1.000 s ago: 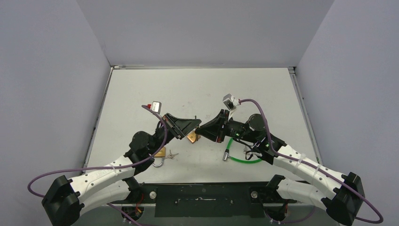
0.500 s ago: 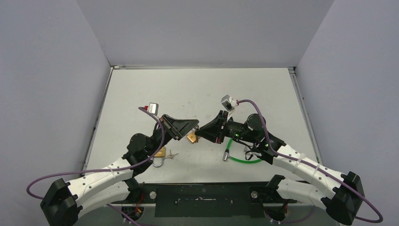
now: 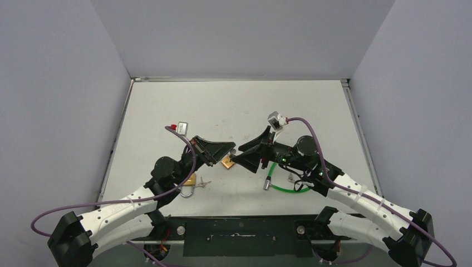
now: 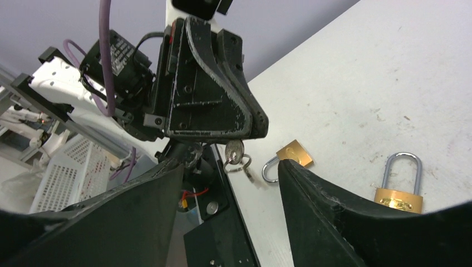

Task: Unlock with the key

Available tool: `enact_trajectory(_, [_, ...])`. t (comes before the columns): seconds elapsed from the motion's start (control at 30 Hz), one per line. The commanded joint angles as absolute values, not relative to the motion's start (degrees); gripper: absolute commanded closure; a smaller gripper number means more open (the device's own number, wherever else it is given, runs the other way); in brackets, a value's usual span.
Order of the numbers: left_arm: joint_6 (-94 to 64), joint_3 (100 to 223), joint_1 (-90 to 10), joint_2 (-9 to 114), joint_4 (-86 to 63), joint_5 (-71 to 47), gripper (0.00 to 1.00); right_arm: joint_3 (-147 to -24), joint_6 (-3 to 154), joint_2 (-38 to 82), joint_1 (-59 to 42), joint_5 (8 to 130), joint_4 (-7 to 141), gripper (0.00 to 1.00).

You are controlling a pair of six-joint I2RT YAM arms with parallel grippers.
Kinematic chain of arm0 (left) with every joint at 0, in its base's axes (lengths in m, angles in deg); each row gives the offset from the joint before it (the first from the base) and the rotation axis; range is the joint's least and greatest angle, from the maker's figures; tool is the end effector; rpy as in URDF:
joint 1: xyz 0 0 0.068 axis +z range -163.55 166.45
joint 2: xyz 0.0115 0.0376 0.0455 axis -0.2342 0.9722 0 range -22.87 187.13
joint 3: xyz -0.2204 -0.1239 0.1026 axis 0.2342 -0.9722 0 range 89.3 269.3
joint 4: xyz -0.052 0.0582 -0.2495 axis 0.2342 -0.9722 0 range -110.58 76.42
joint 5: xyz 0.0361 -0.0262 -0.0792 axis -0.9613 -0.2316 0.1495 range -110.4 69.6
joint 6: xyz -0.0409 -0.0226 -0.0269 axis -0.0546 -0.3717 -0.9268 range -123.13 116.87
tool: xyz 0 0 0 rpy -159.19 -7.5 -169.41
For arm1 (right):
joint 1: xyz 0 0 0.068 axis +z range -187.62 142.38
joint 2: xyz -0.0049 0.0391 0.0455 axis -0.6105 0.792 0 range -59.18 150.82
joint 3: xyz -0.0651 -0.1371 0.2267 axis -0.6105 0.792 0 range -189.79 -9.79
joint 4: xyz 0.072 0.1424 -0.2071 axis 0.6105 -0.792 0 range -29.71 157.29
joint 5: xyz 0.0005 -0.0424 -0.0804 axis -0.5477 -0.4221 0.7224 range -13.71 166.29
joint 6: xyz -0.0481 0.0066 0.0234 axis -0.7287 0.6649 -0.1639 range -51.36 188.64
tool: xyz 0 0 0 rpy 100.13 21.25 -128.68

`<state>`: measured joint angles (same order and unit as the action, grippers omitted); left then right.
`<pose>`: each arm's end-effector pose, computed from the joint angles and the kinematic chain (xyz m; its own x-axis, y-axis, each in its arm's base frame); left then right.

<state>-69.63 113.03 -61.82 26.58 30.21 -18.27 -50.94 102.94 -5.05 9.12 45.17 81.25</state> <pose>0.1315 -0.1496 0.2957 -0.6233 -0.6780 -0.3896 0.4959 0.0425 -0.8673 0.1386 0.1743 0.3327 -0.5413 0.1290 -0.8309 -0.8142 0.1667 0.5562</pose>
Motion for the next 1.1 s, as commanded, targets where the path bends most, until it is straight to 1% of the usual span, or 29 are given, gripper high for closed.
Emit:
enact_trajectory(0.0, [-65.8,115.9,-61.6,25.8,31.2,-15.2,1.00,-50.3,106.1,-8.1,8.4,50.5,87.0,0.38])
enact_trajectory(0.03, [-65.7,115.9,-61.5,25.9,31.5,-14.7,1.00,-49.9,106.8,-8.1,8.4,50.4,88.5,0.40])
enact_trajectory(0.2, [-66.1,115.9,-61.6,26.4,33.4,-13.5,1.00,-49.7,108.7,-5.9,8.3,48.3,92.6,0.59])
enact_trajectory(0.27, [-66.4,115.9,-61.5,26.7,34.3,-13.2,1.00,-49.7,109.3,-4.9,8.4,47.2,93.4,0.62])
enact_trajectory(0.4, [-67.1,115.5,-61.6,27.1,35.8,-13.0,1.00,-49.3,109.8,-4.2,8.4,46.4,93.9,0.63])
enact_trajectory(0.6, [-67.4,115.1,-61.6,26.8,37.2,-13.6,1.00,-48.3,110.1,-4.0,8.4,44.9,94.5,0.61])
enact_trajectory(0.67, [-67.4,114.9,-61.6,26.4,37.3,-14.1,1.00,-48.1,110.1,-4.0,8.4,44.3,94.7,0.57])
enact_trajectory(0.73, [-67.4,114.7,-61.6,26.1,37.5,-14.6,1.00,-47.9,110.2,-4.3,8.4,44.9,94.3,0.47])
enact_trajectory(0.8, [-67.3,114.5,-61.6,25.8,37.9,-14.9,1.00,-47.7,110.0,-4.5,8.4,45.8,93.7,0.40])
enact_trajectory(0.83, [-67.3,114.4,-61.5,25.8,38.0,-15.1,1.00,-47.6,110.0,-4.7,8.4,46.2,93.7,0.39])
enact_trajectory(0.9, [-67.2,114.4,-61.6,25.7,37.9,-15.2,1.00,-47.5,110.2,-4.8,8.4,46.8,93.6,0.41])
enact_trajectory(1.07, [-67.3,114.5,-61.5,26.1,38.0,-15.1,1.00,-47.8,110.5,-4.2,8.4,46.7,94.4,0.61])
